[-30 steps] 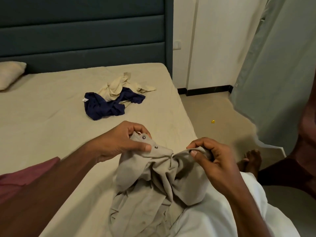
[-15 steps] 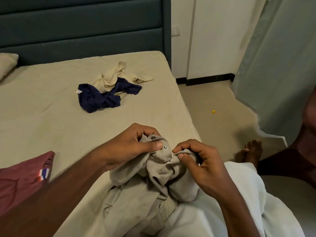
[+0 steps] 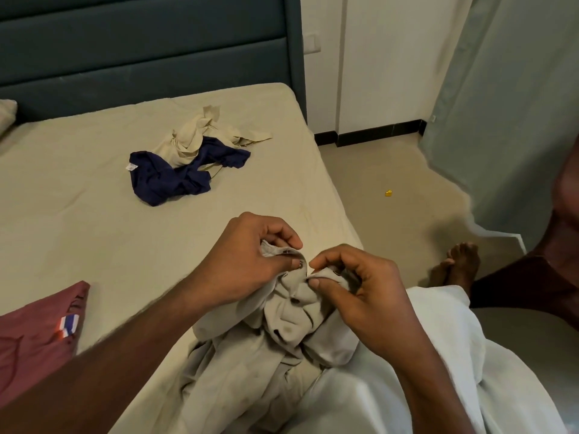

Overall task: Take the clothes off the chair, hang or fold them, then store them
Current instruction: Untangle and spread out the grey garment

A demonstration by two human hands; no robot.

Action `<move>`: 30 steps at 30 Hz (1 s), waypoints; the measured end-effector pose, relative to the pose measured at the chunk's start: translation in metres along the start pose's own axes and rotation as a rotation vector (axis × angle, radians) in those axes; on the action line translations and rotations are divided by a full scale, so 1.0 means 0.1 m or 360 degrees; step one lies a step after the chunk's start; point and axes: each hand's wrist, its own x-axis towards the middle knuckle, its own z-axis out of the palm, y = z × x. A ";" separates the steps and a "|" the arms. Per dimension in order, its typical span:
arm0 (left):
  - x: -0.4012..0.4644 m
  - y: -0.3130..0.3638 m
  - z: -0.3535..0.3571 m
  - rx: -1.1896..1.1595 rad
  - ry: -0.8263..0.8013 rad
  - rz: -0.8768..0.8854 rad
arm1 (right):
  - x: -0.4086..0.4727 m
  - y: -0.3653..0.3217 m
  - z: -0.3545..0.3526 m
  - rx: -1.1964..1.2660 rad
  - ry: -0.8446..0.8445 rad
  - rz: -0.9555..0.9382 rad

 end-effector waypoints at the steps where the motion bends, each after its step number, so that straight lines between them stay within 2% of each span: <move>1: 0.00 0.01 0.01 0.0030 -0.0026 -0.0008 | 0.00 -0.01 0.01 0.0015 0.0019 0.0036; 11: 0.02 0.12 0.04 0.0204 -0.0205 -0.0003 | -0.01 0.02 0.03 -0.0038 0.0067 0.0172; 16: 0.03 0.15 0.03 0.0284 -0.0261 0.0038 | -0.01 0.01 0.05 -0.0122 0.0070 0.0133; 23: -0.02 0.11 0.11 0.0348 -0.0165 0.0052 | -0.02 0.06 0.09 -0.0330 0.0096 0.0089; 27: -0.04 0.06 0.17 0.0201 -0.0026 -0.0057 | -0.03 0.05 0.15 -0.0510 0.0157 -0.0041; 30: -0.06 0.06 0.20 0.0119 -0.0021 -0.0060 | -0.03 0.06 0.16 -0.0552 0.0176 -0.0109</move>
